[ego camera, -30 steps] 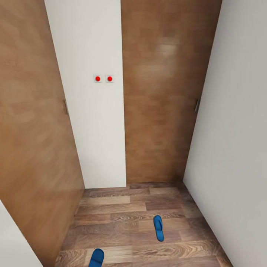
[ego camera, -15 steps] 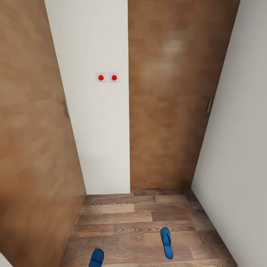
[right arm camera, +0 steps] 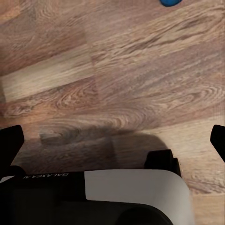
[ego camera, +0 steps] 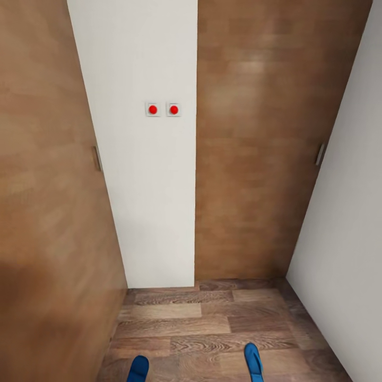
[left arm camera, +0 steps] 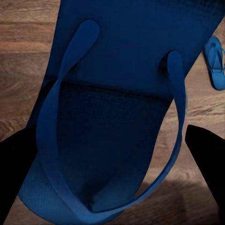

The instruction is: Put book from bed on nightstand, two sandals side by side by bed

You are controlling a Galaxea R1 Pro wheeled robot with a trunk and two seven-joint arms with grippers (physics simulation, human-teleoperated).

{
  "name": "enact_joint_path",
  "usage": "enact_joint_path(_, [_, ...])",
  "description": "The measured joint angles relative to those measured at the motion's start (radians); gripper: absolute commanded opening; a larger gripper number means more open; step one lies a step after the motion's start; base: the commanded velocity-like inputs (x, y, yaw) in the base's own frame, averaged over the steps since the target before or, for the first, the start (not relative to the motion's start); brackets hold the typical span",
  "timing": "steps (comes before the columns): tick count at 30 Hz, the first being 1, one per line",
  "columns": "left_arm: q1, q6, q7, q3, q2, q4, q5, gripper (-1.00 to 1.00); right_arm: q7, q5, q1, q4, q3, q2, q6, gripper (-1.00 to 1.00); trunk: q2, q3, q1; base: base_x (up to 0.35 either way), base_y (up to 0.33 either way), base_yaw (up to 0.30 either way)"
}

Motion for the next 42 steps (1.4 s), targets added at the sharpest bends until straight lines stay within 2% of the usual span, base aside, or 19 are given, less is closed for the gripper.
enact_joint_path(26, [0.000,0.000,0.000,0.000,0.000,0.000,0.000,-1.00,0.000,0.000,0.000,-0.001,-0.001,0.000,0.000,1.00,0.000,0.000,0.000,0.331,0.009,0.000])
enact_joint_path(42, [0.000,0.000,0.000,0.000,0.000,0.000,0.000,-1.00,0.000,0.000,0.000,-0.002,-0.002,0.000,0.000,1.00,0.000,0.000,0.000,0.332,0.093,0.000])
